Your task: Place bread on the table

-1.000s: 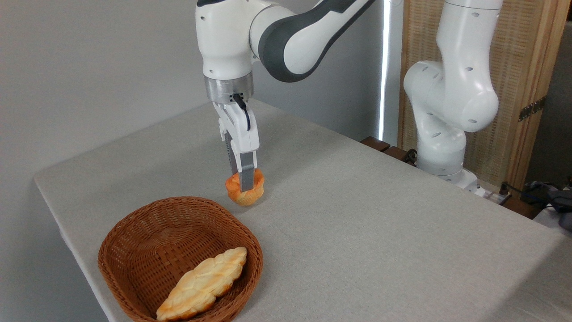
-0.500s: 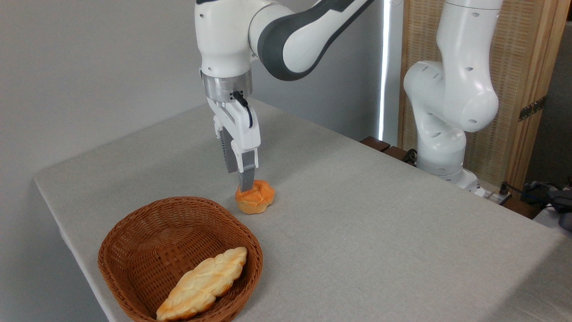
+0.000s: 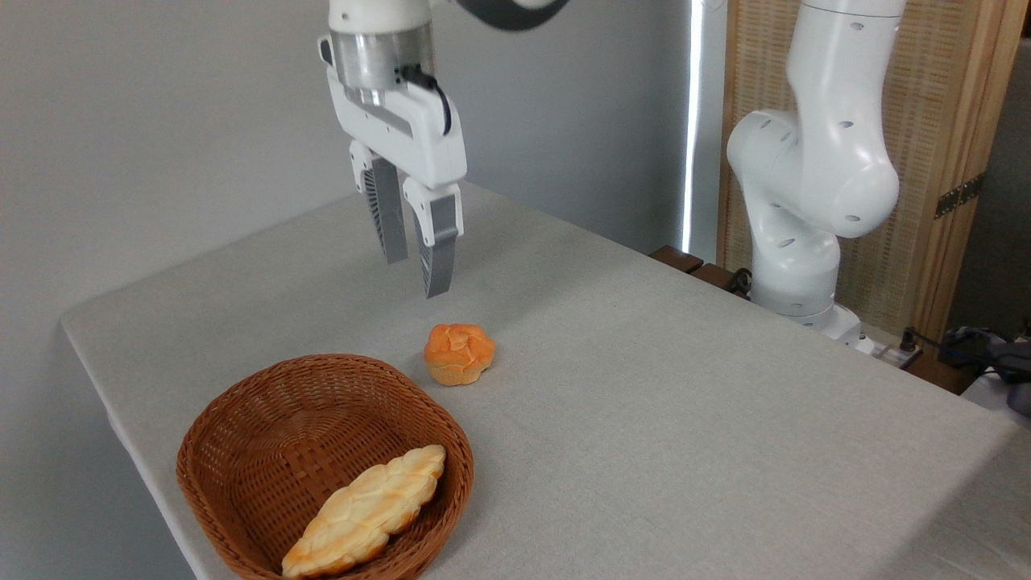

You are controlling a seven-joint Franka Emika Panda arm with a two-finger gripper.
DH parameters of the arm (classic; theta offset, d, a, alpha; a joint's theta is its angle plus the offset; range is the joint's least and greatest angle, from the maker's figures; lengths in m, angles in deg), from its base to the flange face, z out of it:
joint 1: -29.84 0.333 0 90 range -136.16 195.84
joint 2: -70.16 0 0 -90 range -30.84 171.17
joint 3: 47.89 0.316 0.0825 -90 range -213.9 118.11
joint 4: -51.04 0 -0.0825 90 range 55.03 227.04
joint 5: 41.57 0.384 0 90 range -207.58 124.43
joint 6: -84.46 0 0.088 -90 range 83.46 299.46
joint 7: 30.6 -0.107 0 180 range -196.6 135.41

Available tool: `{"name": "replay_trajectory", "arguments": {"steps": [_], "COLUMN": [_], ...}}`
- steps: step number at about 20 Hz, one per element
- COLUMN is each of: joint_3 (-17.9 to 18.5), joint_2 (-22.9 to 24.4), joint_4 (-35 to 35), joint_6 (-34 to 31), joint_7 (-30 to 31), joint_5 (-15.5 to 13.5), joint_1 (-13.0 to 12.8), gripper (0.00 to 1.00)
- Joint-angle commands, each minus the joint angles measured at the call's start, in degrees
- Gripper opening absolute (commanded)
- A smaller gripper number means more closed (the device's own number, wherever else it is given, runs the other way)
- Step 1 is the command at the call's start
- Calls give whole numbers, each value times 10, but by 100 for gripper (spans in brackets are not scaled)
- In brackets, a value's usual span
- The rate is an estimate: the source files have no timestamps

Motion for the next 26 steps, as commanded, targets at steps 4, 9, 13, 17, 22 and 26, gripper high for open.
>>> {"name": "replay_trajectory", "arguments": {"steps": [4, 9, 13, 17, 22, 26], "joint_3": [4, -69, -87, -84, -82, -79], "joint_2": [-90, -106, -108, -104, -102, -100], "joint_4": [-176, -198, -190, -183, -184, -184], "joint_6": [-121, -141, -136, -132, -124, -125], "joint_7": [3, 8, 10, 4, 5, 12], "joint_5": [7, 2, 2, 2, 2, 9], "joint_1": [49, 120, 121, 121, 123, 123], "gripper": [100, 100, 100, 100, 100, 100]}}
